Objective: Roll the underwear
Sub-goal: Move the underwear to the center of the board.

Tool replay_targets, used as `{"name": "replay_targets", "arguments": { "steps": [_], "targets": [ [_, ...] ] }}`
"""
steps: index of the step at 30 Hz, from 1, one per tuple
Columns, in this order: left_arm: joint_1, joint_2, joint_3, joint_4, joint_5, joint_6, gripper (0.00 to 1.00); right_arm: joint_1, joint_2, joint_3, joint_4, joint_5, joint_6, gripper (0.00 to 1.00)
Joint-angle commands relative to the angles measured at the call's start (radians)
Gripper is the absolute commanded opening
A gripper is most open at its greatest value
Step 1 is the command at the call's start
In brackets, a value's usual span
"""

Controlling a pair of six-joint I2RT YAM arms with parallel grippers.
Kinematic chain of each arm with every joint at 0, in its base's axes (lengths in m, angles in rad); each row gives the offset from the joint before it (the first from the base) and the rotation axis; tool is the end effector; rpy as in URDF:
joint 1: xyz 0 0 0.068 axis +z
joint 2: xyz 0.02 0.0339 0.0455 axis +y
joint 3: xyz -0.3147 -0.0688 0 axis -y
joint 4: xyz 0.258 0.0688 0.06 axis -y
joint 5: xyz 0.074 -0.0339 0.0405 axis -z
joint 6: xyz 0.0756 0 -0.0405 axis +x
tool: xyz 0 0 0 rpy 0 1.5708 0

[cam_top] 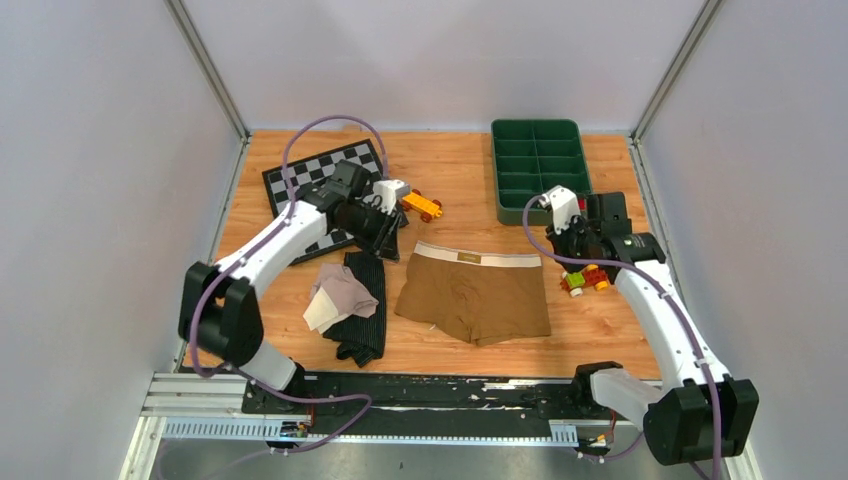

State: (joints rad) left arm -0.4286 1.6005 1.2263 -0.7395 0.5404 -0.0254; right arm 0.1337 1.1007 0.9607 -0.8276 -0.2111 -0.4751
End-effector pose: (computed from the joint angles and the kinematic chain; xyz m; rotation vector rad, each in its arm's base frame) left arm 0.3046 -0.1820 0.2650 0.7085 2.6012 -0.8669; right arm 0.2211 0.0457 0.2957 -0.8313 2.3701 0.1294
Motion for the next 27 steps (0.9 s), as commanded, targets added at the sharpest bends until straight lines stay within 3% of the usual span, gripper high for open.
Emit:
{"name": "replay_targets", "arguments": {
  "steps": [1, 9, 17, 27],
  "targets": [
    [0.001, -0.106, -0.023, -0.216, -0.106, 0.308, 0.39, -0.040, -0.063, -0.001, 0.002, -0.014, 0.009, 0.08],
    [-0.037, -0.167, -0.186, -0.212, -0.181, 0.550, 0.41, -0.118, -0.098, 0.010, -0.041, -0.152, 0.052, 0.09],
    [-0.124, -0.116, -0.190, -0.170, -0.107, 0.559, 0.34, -0.162, -0.114, -0.018, -0.030, -0.197, 0.064, 0.10],
    [-0.167, 0.105, -0.161, -0.099, -0.311, 0.568, 0.33, -0.183, -0.115, -0.029, -0.023, -0.217, 0.077, 0.09]
  ]
}}
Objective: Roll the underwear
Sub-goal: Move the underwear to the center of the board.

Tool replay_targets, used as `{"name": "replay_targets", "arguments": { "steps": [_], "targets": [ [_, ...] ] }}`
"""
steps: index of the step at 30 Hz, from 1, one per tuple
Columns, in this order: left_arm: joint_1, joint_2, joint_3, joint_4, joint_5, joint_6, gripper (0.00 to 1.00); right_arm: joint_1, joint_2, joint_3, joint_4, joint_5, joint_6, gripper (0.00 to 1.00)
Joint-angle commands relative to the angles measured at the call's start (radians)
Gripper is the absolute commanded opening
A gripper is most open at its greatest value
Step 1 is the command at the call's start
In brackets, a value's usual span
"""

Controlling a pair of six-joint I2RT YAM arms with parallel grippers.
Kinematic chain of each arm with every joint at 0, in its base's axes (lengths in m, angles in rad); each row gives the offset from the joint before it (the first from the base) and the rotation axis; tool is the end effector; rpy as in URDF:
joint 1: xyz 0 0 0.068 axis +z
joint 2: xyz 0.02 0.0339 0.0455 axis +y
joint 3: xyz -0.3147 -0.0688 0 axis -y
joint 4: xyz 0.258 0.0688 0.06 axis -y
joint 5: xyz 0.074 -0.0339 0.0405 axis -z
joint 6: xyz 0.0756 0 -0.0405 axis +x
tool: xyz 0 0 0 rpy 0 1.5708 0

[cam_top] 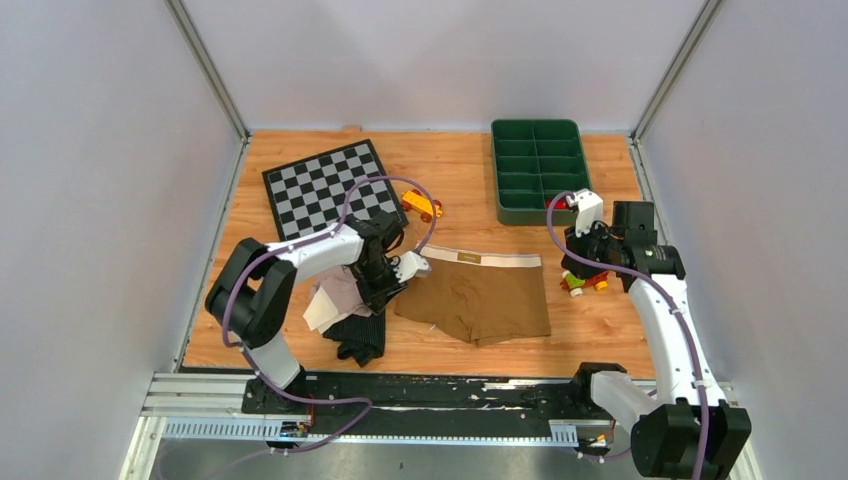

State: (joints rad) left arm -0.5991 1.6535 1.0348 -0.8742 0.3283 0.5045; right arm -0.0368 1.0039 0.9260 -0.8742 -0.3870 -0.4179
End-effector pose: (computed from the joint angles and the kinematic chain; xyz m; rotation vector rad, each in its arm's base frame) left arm 0.2359 -0.1906 0.1812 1.6093 2.5768 -0.5082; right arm 0.1973 0.0213 0.3014 -0.6127 2.3689 0.2903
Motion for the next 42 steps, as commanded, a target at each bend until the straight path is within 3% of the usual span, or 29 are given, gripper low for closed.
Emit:
{"name": "replay_targets", "arguments": {
  "steps": [1, 10, 14, 16, 21, 25, 31, 36, 42],
  "targets": [
    [0.003, 0.065, 0.027, 0.024, -0.126, 0.051, 0.33, -0.017, -0.015, 0.012, 0.017, -0.051, 0.022, 0.09],
    [0.078, -0.065, -0.175, -0.035, -0.319, 0.194, 0.34, -0.025, 0.002, 0.029, 0.027, -0.072, 0.035, 0.10],
    [0.134, -0.139, -0.184, -0.049, -0.360, 0.264, 0.35, -0.025, 0.001, 0.015, 0.036, -0.072, 0.035, 0.10],
    [0.133, -0.165, -0.124, -0.096, -0.304, 0.271, 0.37, -0.025, -0.001, 0.012, 0.032, -0.078, 0.032, 0.10],
    [0.074, -0.172, 0.138, -0.230, -0.012, 0.188, 0.39, -0.025, 0.004, 0.006, 0.031, -0.071, 0.024, 0.10],
    [-0.001, -0.158, 0.249, -0.198, 0.093, 0.128, 0.39, -0.025, 0.015, 0.007, 0.019, -0.099, -0.004, 0.15],
    [-0.085, -0.098, 0.222, -0.122, 0.247, 0.037, 0.39, -0.021, 0.066, 0.028, -0.011, -0.168, -0.085, 0.20],
    [-0.090, -0.005, 0.153, -0.055, 0.357, -0.096, 0.37, -0.012, 0.143, 0.027, 0.039, -0.177, -0.106, 0.20],
    [-0.090, 0.078, 0.125, 0.055, 0.430, -0.215, 0.35, 0.030, 0.272, 0.030, 0.133, -0.158, -0.093, 0.14]
  ]
}}
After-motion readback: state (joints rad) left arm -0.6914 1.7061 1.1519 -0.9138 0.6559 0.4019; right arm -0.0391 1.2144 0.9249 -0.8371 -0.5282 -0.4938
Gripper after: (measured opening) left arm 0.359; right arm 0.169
